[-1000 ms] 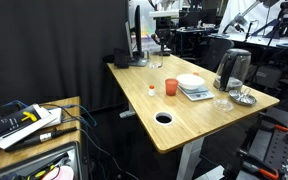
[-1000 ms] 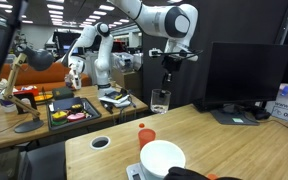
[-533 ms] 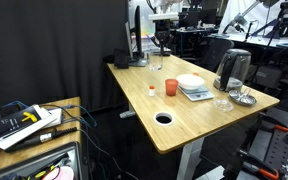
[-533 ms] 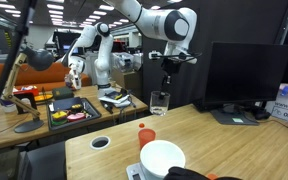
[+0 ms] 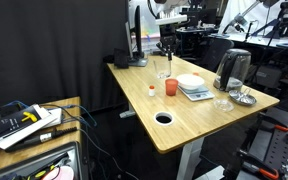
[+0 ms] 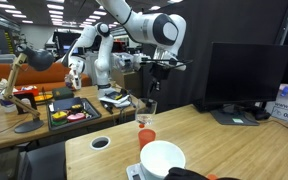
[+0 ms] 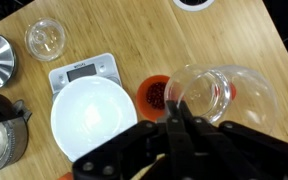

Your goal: Move the glass cup towards you

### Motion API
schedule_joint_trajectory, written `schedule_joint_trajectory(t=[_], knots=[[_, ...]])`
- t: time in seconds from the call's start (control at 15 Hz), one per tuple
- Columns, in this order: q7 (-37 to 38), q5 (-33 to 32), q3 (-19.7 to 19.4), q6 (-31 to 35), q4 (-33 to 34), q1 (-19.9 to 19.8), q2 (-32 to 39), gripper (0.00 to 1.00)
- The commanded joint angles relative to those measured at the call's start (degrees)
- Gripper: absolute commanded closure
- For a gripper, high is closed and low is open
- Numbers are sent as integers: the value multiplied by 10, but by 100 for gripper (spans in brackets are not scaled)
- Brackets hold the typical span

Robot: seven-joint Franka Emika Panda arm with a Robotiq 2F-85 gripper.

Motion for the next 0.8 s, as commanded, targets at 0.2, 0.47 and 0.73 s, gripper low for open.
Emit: schedule_joint_trajectory(t=[0.2, 0.47, 0.73], knots=[[-36, 1, -2, 2, -81, 4, -72, 99], [-36, 1, -2, 3, -86, 4, -72, 96], [-50, 6, 3, 4, -92, 2, -74, 99]])
